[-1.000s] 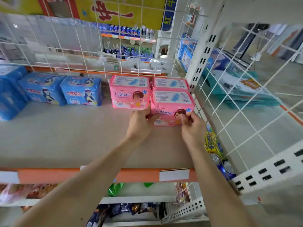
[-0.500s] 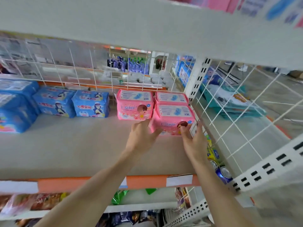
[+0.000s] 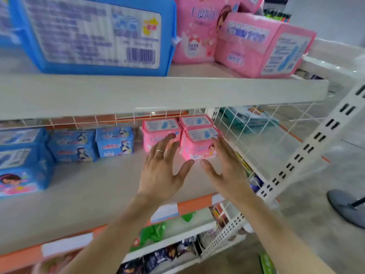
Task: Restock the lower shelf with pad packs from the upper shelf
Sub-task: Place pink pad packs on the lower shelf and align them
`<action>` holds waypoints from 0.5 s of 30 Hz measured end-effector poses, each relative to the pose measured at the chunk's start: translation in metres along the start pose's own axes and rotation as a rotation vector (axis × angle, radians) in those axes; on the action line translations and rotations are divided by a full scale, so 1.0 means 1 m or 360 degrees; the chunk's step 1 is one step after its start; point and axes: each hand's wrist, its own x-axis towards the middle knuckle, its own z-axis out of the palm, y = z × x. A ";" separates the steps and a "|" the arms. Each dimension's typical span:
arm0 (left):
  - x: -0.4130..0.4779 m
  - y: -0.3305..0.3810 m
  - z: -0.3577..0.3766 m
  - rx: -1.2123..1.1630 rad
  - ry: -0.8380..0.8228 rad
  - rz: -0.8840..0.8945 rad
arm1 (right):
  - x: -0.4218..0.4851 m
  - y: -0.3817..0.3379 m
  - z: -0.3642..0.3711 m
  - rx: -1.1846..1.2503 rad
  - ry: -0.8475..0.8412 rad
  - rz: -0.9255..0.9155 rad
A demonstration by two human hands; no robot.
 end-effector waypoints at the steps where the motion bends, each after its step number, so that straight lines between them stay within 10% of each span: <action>1: -0.006 0.002 -0.006 0.0005 0.0002 0.0009 | -0.005 -0.004 -0.002 -0.0007 0.0021 -0.0037; 15: -0.094 0.097 -0.114 0.0351 0.0146 0.0003 | -0.072 -0.075 -0.105 0.0344 0.0000 -0.0362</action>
